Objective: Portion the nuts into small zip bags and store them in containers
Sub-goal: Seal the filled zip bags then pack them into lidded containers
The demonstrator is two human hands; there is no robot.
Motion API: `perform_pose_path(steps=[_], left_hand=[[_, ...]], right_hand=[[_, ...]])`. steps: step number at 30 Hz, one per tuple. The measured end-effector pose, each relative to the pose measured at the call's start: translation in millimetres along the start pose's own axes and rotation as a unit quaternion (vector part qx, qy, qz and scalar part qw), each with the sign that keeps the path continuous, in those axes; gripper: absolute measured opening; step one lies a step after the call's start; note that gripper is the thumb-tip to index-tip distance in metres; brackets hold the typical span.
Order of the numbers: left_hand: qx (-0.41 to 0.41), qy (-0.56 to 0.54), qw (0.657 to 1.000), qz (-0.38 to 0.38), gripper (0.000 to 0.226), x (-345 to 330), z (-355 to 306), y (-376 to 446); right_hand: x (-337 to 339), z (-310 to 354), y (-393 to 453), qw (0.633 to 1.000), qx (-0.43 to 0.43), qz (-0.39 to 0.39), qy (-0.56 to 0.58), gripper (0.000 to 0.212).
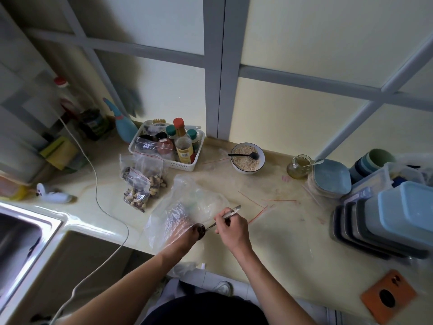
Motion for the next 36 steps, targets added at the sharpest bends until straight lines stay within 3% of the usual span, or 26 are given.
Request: perform_pose_path(steps=[4,6,7,11,14,18,26,30,33,36], left_hand=[[0.009,-0.042,0.996,-0.075,0.021,10,-11,-6],[0.013,-0.058,0.988,-0.142,0.018,19,-15,-12],[0.018,-0.073,0.983,-0.166,0.027,26,-17,-14],[-0.018,-0.123,0.965,-0.229,0.035,58,-27,-10],[0.038,-0.171,0.947,-0.269,0.032,80,-32,-6],[0.082,-0.136,0.942,-0.297,0.023,93,-26,-1],[0.064,-0.14,0.937,-0.314,0.009,110,-17,5],[0.079,-0.162,0.937,-0.3,0.029,122,-26,0],[0.095,-0.153,0.941,-0.288,0.013,127,-19,5],[0.093,-0.139,0.948,-0.272,0.037,129,-13,8]], right_hand=[[-7,11,1,0.998,0.063,0.017,0.012,0.018],[-11,20,1,0.994,0.109,0.02,0.007,0.023],[-13,24,2,0.991,0.131,0.024,0.002,0.024],[-21,38,-1,0.976,0.215,0.035,-0.028,0.033],[-26,44,-3,0.959,0.277,0.036,-0.054,0.035],[-29,50,1,0.938,0.335,0.021,-0.09,0.046],[-24,67,-4,0.911,0.39,0.044,-0.122,0.035],[-16,76,-3,0.917,0.389,-0.02,-0.081,0.028],[-9,82,-3,0.919,0.377,-0.099,-0.06,0.018],[-6,83,-7,0.91,0.37,-0.178,-0.052,0.007]])
Point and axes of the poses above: each hand's wrist, its own y-axis towards the middle knuckle, its own x-axis out of the back of the hand, z = x × y, the point moved 2 cm from there along y, towards the middle knuckle, and after that the axes turned 4 degrees about -y, right-handed, at the moved point
